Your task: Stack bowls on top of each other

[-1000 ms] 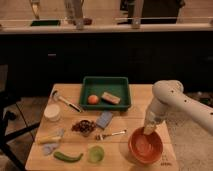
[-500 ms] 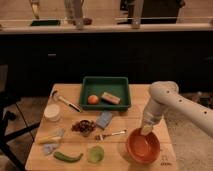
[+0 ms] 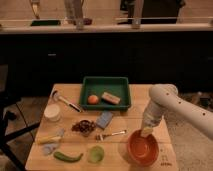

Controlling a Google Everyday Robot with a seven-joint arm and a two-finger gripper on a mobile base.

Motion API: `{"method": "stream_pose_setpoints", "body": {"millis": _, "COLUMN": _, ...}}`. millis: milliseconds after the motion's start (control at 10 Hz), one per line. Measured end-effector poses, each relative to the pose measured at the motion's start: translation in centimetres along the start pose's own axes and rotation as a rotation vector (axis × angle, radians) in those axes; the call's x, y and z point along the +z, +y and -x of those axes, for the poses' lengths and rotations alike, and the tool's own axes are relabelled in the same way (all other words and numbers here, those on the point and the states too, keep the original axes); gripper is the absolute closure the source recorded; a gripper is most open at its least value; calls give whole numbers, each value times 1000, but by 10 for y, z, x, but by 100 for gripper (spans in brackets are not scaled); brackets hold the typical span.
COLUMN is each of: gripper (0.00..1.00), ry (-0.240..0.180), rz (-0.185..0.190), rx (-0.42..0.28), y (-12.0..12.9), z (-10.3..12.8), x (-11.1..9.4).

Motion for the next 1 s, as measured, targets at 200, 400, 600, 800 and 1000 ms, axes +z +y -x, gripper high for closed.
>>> {"method": "stream_pose_setpoints", "body": {"millis": 200, "gripper": 20, "ry": -4, "rz": -1, "rx": 4, "y": 3, "z": -4, "x": -2}}
{"method": "stream_pose_setpoints", "body": {"millis": 400, "gripper": 20, "ry": -10, "rz": -12, "rx": 2, "y": 3, "z": -5, "x": -4}}
{"method": "stream_pose_setpoints", "body": {"millis": 600, "gripper": 20, "ry": -10, "rz": -12, "rx": -5, "y": 4, "z": -4, "x": -5}}
{"method": "stream_pose_setpoints", "body": {"millis": 800, "gripper": 20, "ry": -14, "rz": -16, "rx": -12, "y": 5, "z": -4, "x": -6}}
{"method": "stream_pose_setpoints", "body": {"millis": 1000, "gripper": 20, "ry": -26, "rz": -21, "rx": -17, "y": 3, "z": -6, "x": -7}}
